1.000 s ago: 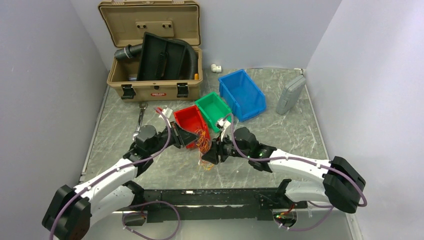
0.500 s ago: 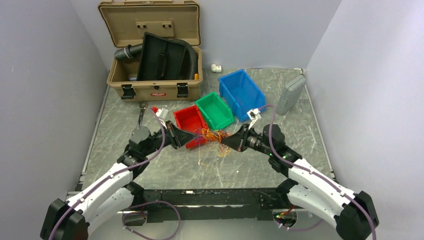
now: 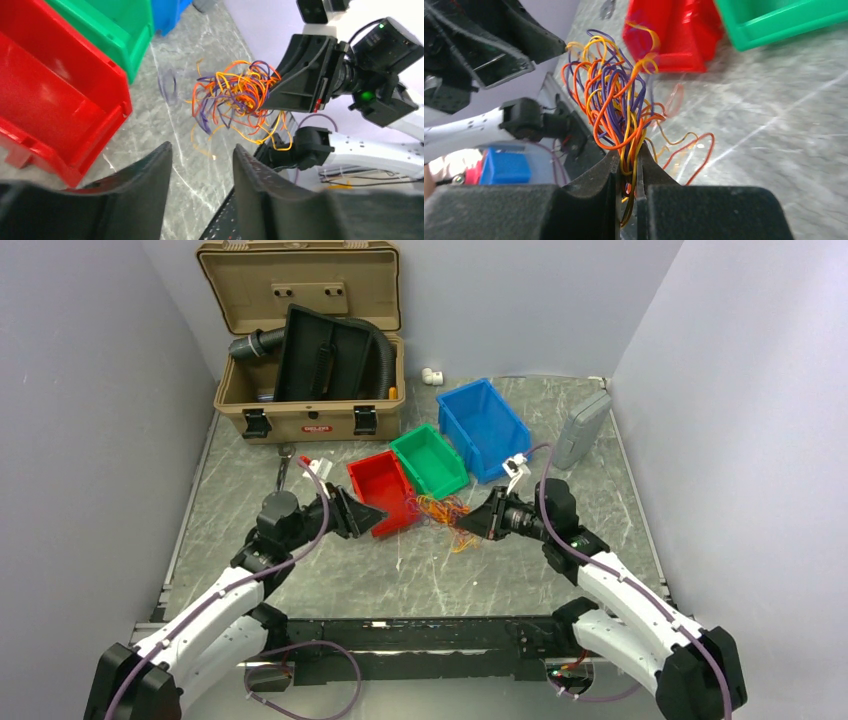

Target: Untangle the cables

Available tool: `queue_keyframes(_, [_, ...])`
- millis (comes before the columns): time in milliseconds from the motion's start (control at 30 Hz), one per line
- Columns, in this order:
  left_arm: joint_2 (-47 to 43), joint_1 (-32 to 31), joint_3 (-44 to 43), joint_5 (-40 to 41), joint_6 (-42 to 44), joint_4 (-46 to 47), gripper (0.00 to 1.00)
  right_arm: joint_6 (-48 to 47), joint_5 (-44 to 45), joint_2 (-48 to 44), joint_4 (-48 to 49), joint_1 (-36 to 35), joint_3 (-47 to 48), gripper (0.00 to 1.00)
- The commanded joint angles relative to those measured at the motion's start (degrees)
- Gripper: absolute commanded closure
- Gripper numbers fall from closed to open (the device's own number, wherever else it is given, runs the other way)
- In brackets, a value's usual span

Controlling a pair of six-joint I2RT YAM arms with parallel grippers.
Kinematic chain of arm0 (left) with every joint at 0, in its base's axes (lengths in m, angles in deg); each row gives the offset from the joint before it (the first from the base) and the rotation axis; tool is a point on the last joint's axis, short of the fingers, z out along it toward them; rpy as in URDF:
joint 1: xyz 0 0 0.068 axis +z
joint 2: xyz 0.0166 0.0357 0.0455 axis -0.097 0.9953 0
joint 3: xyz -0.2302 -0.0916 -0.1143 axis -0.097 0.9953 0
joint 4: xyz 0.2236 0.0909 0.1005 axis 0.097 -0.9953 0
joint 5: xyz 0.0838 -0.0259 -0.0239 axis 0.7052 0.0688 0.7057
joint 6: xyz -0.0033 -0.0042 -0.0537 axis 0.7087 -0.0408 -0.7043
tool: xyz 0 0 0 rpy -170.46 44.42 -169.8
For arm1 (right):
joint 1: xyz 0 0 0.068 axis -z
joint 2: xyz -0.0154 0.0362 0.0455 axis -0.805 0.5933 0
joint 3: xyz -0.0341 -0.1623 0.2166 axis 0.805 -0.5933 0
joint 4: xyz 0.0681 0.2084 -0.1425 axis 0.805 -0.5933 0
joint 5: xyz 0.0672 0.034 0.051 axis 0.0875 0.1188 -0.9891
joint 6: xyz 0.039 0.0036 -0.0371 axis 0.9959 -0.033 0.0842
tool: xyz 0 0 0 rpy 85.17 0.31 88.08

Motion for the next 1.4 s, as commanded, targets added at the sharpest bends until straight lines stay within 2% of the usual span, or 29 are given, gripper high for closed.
queue_keyframes(0, [1.63, 2.18, -1.82, -0.64, 1.93, 1.44, 0.34, -7.51, 2.47, -1.05, -6.1, 2.1, 3.36, 1.0])
queue_keyframes(67, [3.36, 2.03, -1.53, -2.4, 0.48, 4.06, 0.19, -8.45, 2.14, -1.37, -6.1, 1.79, 3.67, 1.0])
queue_keyframes(167, [7.08, 1.77, -1.29, -5.52, -4.92, 9.34, 0.03, -9.41, 2.03, -1.83, -5.56, 1.26, 3.79, 1.0])
queue_keyframes(200, [8.67, 1.63, -1.28, -7.12, -7.84, 11.87, 0.01, -9.91, 2.05, -1.82, -5.43, 1.03, 3.91, 1.0])
queue_keyframes(267, [12.14, 0.58, -2.79, -8.12, -13.17, 12.64, 0.01, -11.39, 2.83, -1.94, -5.63, 0.17, 4.22, 1.0])
queue_keyframes(533, [21.15, -10.06, -15.44, -0.69, -25.53, -3.04, 0.0, -19.29, 19.31, -4.54, -6.1, -11.43, 4.52, 1.0])
queue_keyframes(667, [23.53, -12.12, -14.65, 2.65, -33.03, 0.78, 0.01, -19.58, 22.14, -6.54, -3.65, -14.6, 3.51, 1.0])
queue_keyframes(800, [27.97, -12.87, -14.31, 1.88, -36.1, 7.64, 0.01, -19.12, 22.08, -7.92, -1.13, -15.92, 2.47, 1.0])
queue_keyframes(900, [31.14, -13.91, -14.52, 1.16, -36.21, 10.81, 0.11, -18.5, 22.03, -8.33, -0.89, -16.01, 2.33, 1.0])
queue_keyframes(967, [32.25, -14.05, -13.45, 1.07, -36.31, 14.68, 0.25, -17.6, 22.36, -8.72, -0.9, -16.04, 2.18, 1.0])
queue_keyframes(1067, [32.38, -13.82, -10.1, 2.65, -36.94, 22.57, 0.57, -16.01, 21.94, -9.06, -0.42, -15.99, 1.68, 1.0])
queue_keyframes(1100, [32.44, -13.6, -9.15, 3.43, -36.67, 25.92, 0.75, -15.12, 21.52, -9.0, 0.16, -16.04, 1.48, 1.0])
queue_keyframes(1167, [33.01, -12.65, -7.88, 3.09, -35.3, 32.99, 0.99, -12.52, 19.6, -8.49, 0.96, -16.07, 1.13, 1.0])
queue_keyframes(1367, [33.57, -9.27, -1.57, 2.87, -26.45, 57.71, 1.0, 0.57, 8.95, -1.91, -3.18, -15.62, 6.55, 1.0])
